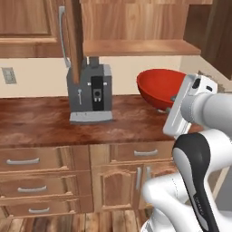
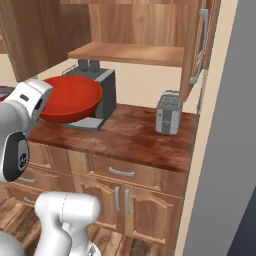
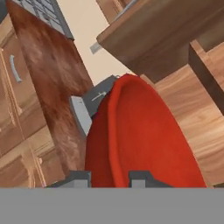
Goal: Move the bowls from the cabinet to the plates on the dining table.
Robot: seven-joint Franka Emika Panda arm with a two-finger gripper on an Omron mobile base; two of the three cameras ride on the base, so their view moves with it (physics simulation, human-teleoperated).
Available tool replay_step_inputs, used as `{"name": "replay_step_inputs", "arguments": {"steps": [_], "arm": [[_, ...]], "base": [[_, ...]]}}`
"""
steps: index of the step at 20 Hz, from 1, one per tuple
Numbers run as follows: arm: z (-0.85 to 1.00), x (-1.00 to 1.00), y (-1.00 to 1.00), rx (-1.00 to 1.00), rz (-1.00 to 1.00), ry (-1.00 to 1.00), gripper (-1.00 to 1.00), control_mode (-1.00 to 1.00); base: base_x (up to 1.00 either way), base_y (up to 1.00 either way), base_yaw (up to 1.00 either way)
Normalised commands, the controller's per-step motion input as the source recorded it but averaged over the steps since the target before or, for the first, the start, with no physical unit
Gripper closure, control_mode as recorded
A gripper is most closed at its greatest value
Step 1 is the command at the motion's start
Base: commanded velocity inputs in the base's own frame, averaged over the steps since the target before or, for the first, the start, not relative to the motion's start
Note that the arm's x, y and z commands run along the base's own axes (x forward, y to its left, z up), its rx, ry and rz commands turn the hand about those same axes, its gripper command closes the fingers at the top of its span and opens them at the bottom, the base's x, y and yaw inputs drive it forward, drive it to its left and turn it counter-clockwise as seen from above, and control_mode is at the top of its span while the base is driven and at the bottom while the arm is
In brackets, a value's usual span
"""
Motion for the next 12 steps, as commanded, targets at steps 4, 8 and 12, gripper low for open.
{"name": "replay_step_inputs", "arguments": {"steps": [4,8,12], "arm": [[0.0,0.0,0.0,0.0,0.0,0.0,1.0,1.0],[0.0,0.0,0.0,0.0,0.0,0.0,1.0,1.0],[0.0,0.0,0.0,0.0,0.0,0.0,1.0,1.0]], "base": [[-0.88,-0.01,0.38],[-0.88,0.0,0.37],[-0.65,0.09,0.49]]}}
